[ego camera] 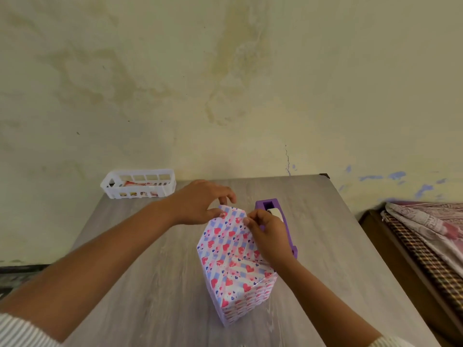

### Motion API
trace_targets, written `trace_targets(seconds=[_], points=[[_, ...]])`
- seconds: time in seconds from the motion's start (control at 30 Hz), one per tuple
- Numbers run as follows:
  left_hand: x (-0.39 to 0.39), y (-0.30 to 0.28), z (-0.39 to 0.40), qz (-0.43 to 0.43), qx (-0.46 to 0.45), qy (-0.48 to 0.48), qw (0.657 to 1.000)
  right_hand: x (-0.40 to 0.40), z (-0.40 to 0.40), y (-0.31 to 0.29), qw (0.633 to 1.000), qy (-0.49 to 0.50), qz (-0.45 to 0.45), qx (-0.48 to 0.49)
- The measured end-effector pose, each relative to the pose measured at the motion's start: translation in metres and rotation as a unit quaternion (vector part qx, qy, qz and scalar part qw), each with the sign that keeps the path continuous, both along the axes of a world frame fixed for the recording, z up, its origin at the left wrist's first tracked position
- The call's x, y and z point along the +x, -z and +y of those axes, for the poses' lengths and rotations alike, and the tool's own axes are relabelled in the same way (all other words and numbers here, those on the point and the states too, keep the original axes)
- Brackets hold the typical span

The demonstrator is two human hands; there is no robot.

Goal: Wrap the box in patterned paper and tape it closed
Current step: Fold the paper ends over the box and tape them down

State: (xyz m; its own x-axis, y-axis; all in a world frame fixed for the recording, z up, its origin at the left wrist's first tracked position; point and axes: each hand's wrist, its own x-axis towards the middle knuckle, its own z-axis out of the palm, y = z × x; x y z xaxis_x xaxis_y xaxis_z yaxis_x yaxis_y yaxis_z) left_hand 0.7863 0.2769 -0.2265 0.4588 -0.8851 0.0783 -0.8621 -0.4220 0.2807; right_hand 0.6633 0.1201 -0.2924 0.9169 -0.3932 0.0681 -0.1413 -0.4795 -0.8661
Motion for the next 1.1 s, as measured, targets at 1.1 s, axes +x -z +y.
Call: trace_targets(seconds=[1.1], points=[[0.006,0.002,-0.012,-0.012,0.043,0.035,0.998,-0.018,0.008,0.01,0.999,0.012,-0.03,-0.04]])
